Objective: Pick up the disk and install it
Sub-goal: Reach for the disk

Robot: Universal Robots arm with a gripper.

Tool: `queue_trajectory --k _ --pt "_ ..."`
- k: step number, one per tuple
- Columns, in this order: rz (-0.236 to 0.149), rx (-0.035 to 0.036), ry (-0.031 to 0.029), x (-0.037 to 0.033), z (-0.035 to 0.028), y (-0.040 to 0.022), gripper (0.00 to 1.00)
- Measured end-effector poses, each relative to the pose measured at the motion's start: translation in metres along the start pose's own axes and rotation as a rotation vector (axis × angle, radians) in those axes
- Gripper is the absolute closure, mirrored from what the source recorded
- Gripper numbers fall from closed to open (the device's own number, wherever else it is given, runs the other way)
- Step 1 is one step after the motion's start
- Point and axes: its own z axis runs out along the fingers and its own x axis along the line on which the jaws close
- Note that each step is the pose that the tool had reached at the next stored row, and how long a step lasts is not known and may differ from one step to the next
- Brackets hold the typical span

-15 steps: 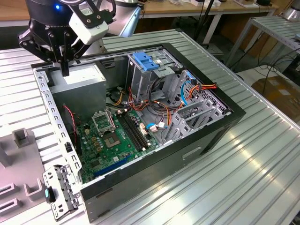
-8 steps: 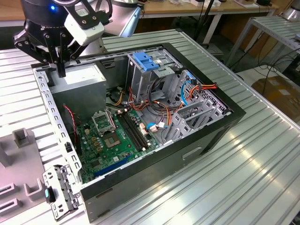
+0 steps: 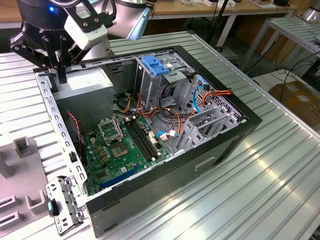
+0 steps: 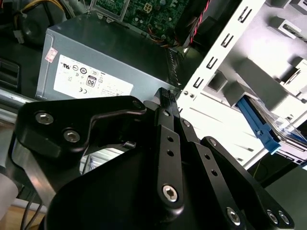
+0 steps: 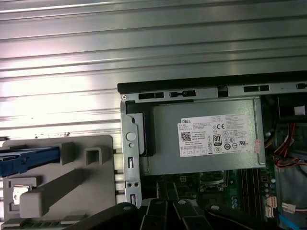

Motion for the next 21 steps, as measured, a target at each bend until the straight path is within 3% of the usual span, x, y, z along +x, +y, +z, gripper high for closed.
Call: queue_trajectory --k 21 --pt "0.000 0.0010 0.0125 0.0158 0.0021 -0.0013 0.89"
